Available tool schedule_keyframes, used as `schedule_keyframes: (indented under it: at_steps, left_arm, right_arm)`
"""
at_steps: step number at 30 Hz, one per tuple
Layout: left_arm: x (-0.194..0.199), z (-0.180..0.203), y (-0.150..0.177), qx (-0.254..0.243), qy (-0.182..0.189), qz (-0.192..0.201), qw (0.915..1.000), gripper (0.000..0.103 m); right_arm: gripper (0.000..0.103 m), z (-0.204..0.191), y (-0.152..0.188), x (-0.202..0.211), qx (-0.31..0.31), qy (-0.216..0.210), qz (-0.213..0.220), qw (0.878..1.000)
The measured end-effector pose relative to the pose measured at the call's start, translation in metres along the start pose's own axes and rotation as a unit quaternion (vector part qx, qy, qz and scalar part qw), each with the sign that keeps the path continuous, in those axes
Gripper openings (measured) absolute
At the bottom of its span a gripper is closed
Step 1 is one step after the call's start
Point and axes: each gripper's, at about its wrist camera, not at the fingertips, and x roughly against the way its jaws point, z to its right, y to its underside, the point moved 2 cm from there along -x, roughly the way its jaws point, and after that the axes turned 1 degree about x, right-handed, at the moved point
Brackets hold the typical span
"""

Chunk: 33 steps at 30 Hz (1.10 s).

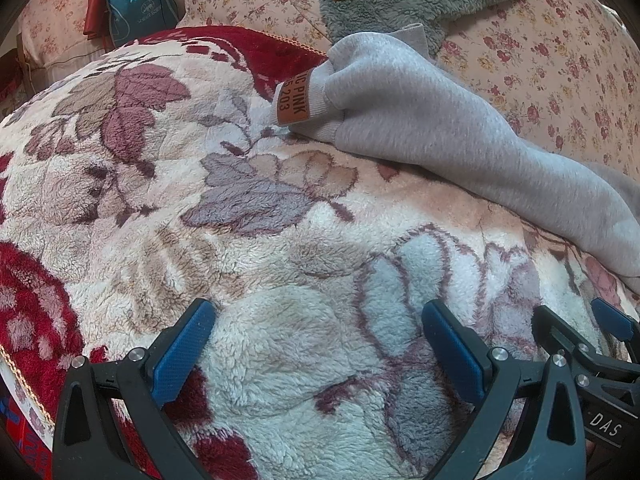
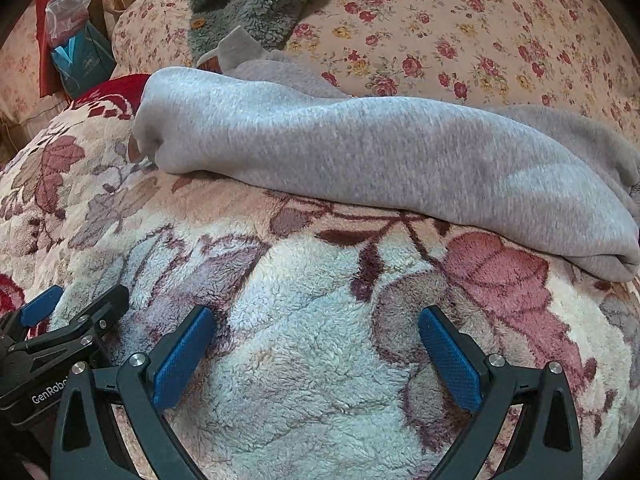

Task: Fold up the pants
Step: 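Move both grippers toward the grey sweatpants lying on the blanket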

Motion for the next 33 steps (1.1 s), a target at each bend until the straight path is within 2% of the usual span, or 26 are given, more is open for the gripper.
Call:
schedule_keyframes:
  at_steps: [4, 7, 10, 14, 17, 23, 28, 33]
  left_arm:
    - [0.003, 0.003, -0.001, 0.005, -0.017, -0.007, 0.9998, 0.103]
    - [0.016, 0.012, 0.0, 0.01, -0.008, -0.005, 0.9999, 0.103]
    - [0.039, 0.032, 0.002, 0.002, 0.003, 0.023, 0.9997, 0.103]
    - [0.069, 0.068, -0.002, -0.022, 0.017, 0.055, 0.9981, 0.103]
    - [0.086, 0.098, -0.004, -0.035, 0.03, 0.066, 0.9967, 0.103]
    - [0.114, 0.158, 0.001, -0.078, 0.045, 0.09, 0.9918, 0.103]
    - [0.133, 0.193, 0.006, -0.097, 0.065, 0.102, 0.9879, 0.103]
    - [0.144, 0.219, 0.009, -0.11, 0.064, 0.111, 0.9856, 0.103]
  right_arm:
    - [0.103, 0.001, -0.001, 0.0, 0.001, -0.005, -0.004, 1.0]
    - [0.103, 0.008, -0.001, 0.005, 0.009, -0.044, -0.01, 0.999]
    - [0.103, 0.023, 0.0, 0.022, 0.011, -0.08, -0.009, 0.997]
    - [0.103, 0.06, -0.001, 0.059, 0.005, -0.064, 0.026, 0.998]
    - [0.103, 0.097, -0.002, 0.086, -0.02, -0.069, 0.042, 0.997]
    - [0.103, 0.165, 0.002, 0.131, -0.05, -0.032, 0.082, 0.995]
    - [0.103, 0.204, 0.007, 0.159, -0.067, -0.037, 0.102, 0.992]
    - [0.103, 0.226, 0.011, 0.173, -0.078, -0.034, 0.108, 0.991]
